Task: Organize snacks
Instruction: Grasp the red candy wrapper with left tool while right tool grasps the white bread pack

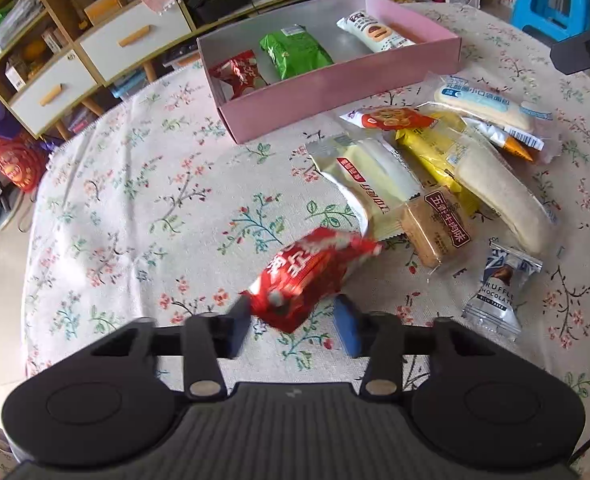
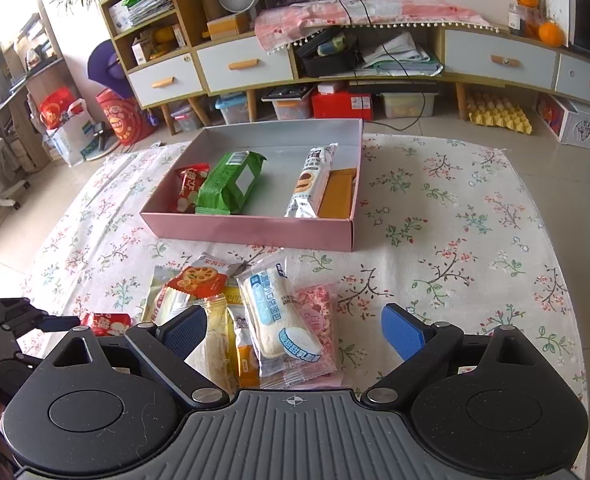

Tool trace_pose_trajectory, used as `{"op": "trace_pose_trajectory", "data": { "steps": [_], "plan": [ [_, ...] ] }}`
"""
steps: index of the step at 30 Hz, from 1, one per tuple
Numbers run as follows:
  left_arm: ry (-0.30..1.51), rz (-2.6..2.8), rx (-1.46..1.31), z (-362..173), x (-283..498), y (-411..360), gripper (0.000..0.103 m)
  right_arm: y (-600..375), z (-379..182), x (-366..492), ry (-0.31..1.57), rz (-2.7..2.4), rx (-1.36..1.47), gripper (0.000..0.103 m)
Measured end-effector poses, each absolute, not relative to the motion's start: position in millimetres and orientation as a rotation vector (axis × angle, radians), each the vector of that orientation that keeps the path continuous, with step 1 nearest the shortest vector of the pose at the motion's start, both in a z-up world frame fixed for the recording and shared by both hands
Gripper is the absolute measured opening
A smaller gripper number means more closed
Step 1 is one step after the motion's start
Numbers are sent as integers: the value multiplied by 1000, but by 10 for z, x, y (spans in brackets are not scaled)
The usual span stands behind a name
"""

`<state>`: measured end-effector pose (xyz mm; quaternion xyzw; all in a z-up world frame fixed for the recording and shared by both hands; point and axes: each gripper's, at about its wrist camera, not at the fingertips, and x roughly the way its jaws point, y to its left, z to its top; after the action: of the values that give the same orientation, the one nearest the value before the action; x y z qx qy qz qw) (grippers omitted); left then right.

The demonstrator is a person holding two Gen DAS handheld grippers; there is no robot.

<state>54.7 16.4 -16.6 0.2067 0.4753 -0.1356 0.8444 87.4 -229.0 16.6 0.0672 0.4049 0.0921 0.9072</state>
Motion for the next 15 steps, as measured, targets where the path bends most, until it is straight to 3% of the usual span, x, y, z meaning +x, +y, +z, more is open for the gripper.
{"op": "trace_pose_trajectory", "data": {
  "steps": [9, 13, 15],
  "plan": [
    [1014, -296, 369, -170, 547, 194, 25, -2201, 86, 928, 862, 201, 104, 95],
    [1022, -291, 290, -146, 573, 253, 23, -2166, 9, 1000, 884, 198, 88, 87],
    [1021, -286, 268, -135, 582, 269, 22, -2129, -40, 1042, 898, 203, 73, 78]
  ]
}}
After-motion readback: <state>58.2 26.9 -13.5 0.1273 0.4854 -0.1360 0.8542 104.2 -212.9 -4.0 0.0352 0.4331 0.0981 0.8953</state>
